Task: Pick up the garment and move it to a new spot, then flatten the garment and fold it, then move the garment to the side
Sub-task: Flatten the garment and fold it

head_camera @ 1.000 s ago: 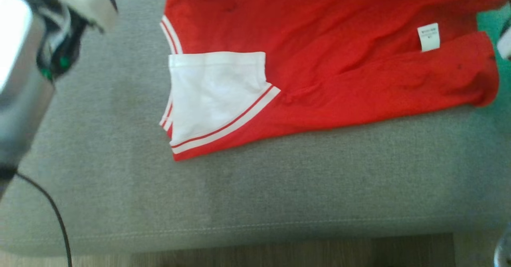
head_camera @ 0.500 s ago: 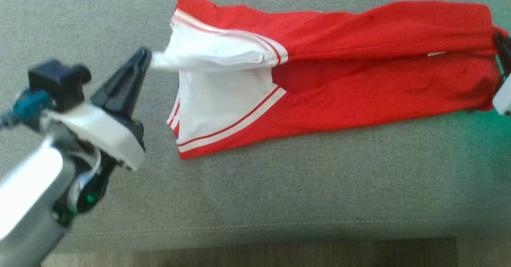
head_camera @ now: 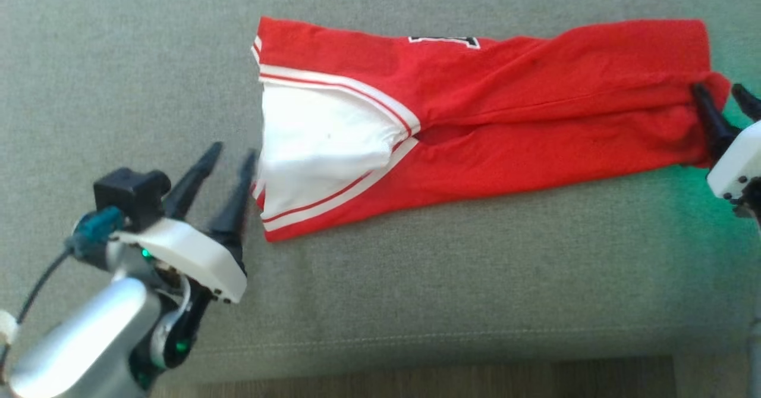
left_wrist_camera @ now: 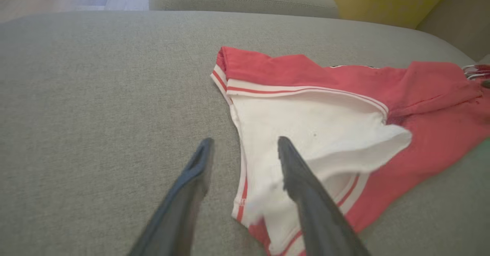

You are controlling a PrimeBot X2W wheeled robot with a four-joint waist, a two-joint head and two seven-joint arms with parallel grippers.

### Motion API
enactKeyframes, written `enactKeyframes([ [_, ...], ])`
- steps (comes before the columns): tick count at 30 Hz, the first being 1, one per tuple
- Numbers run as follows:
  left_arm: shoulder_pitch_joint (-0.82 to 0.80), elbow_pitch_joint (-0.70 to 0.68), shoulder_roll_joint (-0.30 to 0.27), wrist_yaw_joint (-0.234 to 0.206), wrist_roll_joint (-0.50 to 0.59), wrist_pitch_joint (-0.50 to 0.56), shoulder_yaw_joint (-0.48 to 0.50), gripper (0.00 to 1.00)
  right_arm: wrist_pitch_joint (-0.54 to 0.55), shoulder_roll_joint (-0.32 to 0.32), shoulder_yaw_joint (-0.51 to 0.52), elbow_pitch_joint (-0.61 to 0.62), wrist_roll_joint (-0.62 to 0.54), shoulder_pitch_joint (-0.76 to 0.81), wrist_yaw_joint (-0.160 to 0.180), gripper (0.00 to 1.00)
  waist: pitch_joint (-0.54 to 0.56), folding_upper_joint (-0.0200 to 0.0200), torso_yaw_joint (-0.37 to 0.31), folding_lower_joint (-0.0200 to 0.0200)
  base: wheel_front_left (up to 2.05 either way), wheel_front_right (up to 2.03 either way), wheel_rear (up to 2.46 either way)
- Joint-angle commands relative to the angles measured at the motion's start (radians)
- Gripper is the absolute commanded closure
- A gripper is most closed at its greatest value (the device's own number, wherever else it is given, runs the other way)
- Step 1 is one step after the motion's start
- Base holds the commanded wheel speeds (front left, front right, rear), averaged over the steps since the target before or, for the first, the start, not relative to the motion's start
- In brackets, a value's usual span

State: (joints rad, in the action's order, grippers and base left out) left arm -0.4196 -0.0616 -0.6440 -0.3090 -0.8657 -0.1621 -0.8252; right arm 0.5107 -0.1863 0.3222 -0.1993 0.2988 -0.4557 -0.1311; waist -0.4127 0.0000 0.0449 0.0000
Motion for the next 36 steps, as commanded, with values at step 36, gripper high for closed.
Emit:
enactKeyframes([
  [36, 0.278, -0.025, 0.337, -0.129, 0.479, -0.1, 0.199, 0.0, -0.115, 0.099, 0.256, -0.48, -0.369, -0.173, 0.0, 0.0, 0.173, 0.0, 0.109, 0.0, 0.0, 0.0, 0.0],
])
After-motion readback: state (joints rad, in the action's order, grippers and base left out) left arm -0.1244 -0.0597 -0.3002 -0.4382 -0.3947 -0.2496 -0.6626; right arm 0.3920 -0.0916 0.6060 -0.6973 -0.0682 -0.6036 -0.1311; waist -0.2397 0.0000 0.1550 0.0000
